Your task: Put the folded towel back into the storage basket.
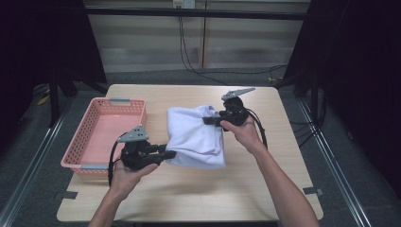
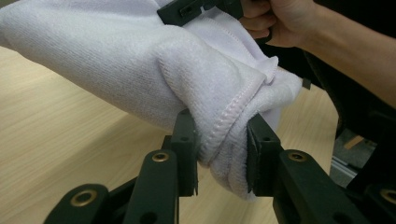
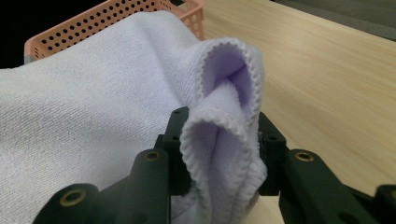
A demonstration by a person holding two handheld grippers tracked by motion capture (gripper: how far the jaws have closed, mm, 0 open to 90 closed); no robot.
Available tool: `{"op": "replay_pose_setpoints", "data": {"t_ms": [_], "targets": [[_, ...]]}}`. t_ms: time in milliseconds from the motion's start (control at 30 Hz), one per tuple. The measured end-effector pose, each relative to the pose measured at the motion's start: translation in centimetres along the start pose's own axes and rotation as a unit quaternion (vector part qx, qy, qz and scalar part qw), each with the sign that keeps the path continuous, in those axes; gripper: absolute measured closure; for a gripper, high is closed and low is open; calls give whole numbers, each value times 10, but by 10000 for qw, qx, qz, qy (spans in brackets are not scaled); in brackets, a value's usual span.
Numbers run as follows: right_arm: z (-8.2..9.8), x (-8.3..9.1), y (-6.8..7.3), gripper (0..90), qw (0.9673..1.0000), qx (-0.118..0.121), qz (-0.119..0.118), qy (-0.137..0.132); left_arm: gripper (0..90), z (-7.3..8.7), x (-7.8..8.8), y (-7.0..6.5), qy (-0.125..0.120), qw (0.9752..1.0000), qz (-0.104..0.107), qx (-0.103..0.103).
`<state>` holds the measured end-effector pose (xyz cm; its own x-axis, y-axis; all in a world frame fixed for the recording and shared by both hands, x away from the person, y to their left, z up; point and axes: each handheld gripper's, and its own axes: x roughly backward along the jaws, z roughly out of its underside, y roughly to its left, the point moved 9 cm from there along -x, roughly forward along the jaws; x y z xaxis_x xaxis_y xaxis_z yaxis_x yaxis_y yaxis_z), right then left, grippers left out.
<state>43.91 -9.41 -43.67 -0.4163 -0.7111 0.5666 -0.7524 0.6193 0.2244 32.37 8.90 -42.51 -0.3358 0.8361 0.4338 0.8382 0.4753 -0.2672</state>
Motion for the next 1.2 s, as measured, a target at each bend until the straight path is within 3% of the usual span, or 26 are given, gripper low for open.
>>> {"op": "replay_pose_setpoints", "data": {"t_ms": [167,467,633,833,933,1000,1200], "targets": [[-14,-7,6,648,9999,102,-96,1,694,-4,11,4,-87,9999,-76,-41],[-30,-25,13,648,9998,158,-113,59,694,-5,29,26,-190,9996,-187,136],[-45,-33,16,648,9998,109,-181,-23,694,-8,41,36,-261,9987,-402,191],[-62,-48,25,647,9995,208,-237,8,695,-11,60,47,-393,9975,-517,289],[-67,-57,27,647,9993,22,-367,-44,694,-9,68,56,-388,9967,-633,329],[-70,-65,29,647,9992,33,-402,-37,695,-8,73,60,-466,9961,-643,393],[-86,-81,42,648,9990,114,-441,29,695,-3,93,73,-384,9947,-865,397]]}}
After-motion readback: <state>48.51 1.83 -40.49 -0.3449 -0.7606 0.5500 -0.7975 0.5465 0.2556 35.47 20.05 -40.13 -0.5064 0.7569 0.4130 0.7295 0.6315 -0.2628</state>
